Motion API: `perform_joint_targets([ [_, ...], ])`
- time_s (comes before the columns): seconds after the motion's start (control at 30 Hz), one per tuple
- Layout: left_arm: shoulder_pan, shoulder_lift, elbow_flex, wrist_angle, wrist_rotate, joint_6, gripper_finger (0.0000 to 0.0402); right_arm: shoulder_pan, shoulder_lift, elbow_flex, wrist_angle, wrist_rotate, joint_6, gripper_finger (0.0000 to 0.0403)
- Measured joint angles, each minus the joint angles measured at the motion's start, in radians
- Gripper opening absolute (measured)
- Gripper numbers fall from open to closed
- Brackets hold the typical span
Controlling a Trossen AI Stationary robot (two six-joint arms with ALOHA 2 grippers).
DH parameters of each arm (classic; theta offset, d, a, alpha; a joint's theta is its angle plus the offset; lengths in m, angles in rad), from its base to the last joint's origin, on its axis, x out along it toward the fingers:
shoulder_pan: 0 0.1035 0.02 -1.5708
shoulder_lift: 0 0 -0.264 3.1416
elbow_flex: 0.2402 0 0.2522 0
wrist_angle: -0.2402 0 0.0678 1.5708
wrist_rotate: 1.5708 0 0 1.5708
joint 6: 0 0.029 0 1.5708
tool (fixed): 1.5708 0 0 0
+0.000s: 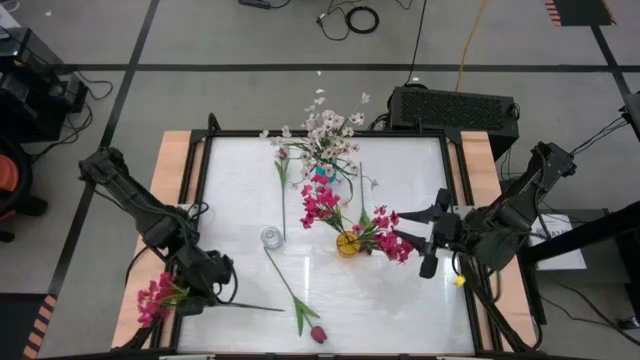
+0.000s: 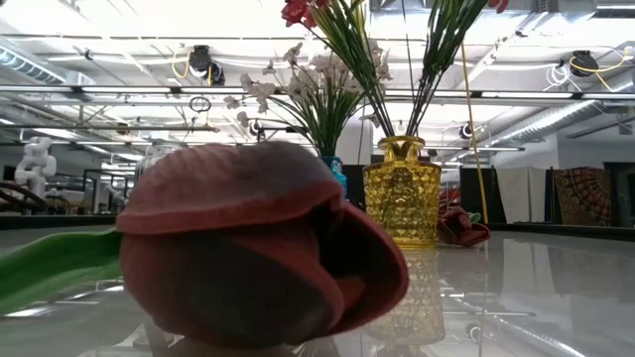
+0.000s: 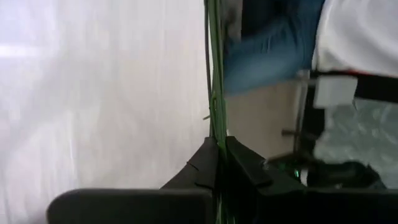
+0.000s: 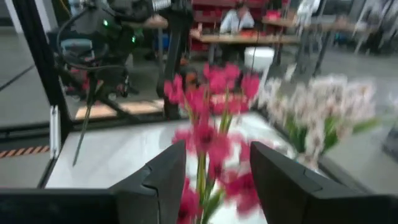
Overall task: Sort flowers into vase by color
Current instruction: Put the pink flowers into the yellow vase
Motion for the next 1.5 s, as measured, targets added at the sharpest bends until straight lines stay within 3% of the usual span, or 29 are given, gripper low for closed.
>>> perform_joint_targets([
  [0.17,0.042,0.0,0.099,-0.002,-0.139,0.104,0.0023,0.002,0.0,0.02,0.188,0.005,-0.236,0.017],
  [0.3,0.089,0.0,0.141,-0.004,-0.251,0.184,0.0023,0.012,0.012,0.083,0.206,0.003,-0.31,0.0171],
  [0.53,0.176,0.0,0.152,0.019,-0.271,0.224,0.0023,0.026,0.172,0.277,0.203,-0.031,-0.461,0.0171],
  [0.77,0.215,0.006,0.152,0.217,-0.269,0.175,0.0022,0.014,0.448,0.43,0.159,-0.053,-0.547,0.0171],
  [1.03,0.215,0.035,0.152,0.255,-0.269,0.186,0.0022,-0.027,0.731,0.604,0.133,-0.049,-0.593,0.0171],
  [1.23,0.214,0.112,0.152,0.269,-0.276,0.185,0.0022,-0.074,0.886,0.763,-0.04,-0.058,-0.58,0.0171],
  [1.5,0.213,0.157,0.152,0.27,-0.243,0.16,0.0022,-0.148,1.008,0.893,-0.251,-0.24,-0.424,0.0172],
])
